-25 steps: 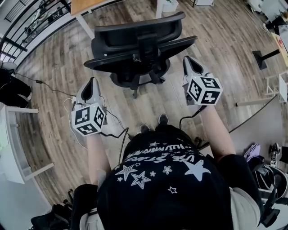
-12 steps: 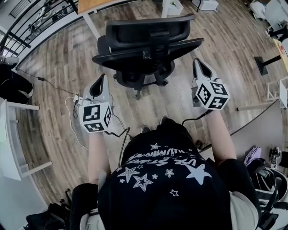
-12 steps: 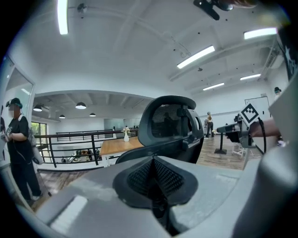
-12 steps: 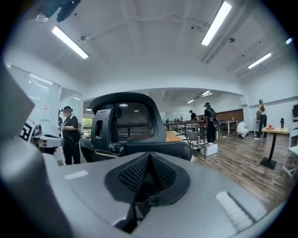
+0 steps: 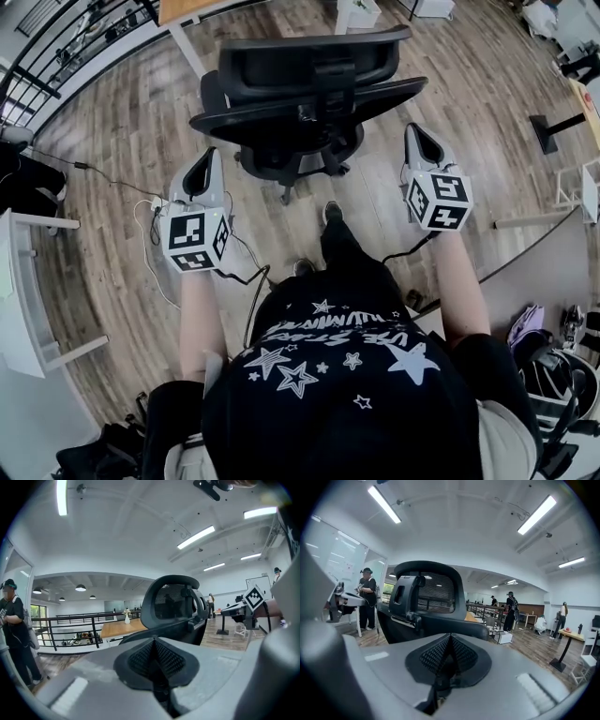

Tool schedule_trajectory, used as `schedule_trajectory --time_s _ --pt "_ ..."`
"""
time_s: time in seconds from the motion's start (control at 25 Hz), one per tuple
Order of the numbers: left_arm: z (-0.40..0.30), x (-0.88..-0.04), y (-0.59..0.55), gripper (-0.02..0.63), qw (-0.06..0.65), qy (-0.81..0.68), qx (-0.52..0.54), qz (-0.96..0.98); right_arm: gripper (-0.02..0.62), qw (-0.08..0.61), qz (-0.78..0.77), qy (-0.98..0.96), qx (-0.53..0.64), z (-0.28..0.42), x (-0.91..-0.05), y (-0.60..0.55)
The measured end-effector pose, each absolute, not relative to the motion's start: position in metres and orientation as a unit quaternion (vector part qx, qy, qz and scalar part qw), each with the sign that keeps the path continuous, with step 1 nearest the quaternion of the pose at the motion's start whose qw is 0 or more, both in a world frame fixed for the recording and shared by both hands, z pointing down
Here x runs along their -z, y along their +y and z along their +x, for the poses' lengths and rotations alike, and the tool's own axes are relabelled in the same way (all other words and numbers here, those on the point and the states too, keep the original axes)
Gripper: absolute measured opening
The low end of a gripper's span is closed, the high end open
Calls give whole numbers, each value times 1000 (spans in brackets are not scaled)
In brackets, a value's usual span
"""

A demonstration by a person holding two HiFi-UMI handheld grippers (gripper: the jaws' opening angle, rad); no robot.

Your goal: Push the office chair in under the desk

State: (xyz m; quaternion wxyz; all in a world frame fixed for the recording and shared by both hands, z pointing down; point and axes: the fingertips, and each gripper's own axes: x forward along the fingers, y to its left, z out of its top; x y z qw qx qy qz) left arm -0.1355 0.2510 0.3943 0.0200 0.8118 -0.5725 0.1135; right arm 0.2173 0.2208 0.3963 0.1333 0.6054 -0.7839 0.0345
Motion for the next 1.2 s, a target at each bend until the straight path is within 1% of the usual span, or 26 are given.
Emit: schedule_trajectory --time_s 0.16,0.36,0.48,0.56,0.6,0.64,0.68,0.76,0.92,1.04,1.2 --pt "-135 -390 237 2 3 -577 -120 808 3 157 607 -779 16 224 -391 199" --pt "-134 -382 216 2 -27 -586 -133 799 17 212 591 -775 79 234 -388 176" --pt "-134 -382 209 2 -40 -593 -142 792 57 226 581 -778 79 241 -393 165" --pt "-135 -384 207 2 -61 -594 -160 786 99 237 577 -777 90 243 -395 160" --pt "-134 -385 207 17 -74 -590 -173 785 122 246 572 -776 100 242 -396 157" --pt "-132 -387 207 81 -87 -583 -187 786 158 256 565 -776 110 241 -398 155" --pt "-130 -390 207 130 -98 -576 -201 786 198 267 556 -778 119 240 -401 153" --pt "-125 -394 209 187 -115 -564 -222 787 257 286 541 -780 132 237 -406 151" --pt "-119 -404 207 266 -142 -546 -267 781 300 304 535 -773 155 236 -407 141" --pt "-118 -415 201 292 -167 -539 -309 766 323 324 533 -760 184 234 -405 132" --pt "-115 -417 183 293 -197 -541 -346 741 330 359 515 -748 216 228 -408 121"
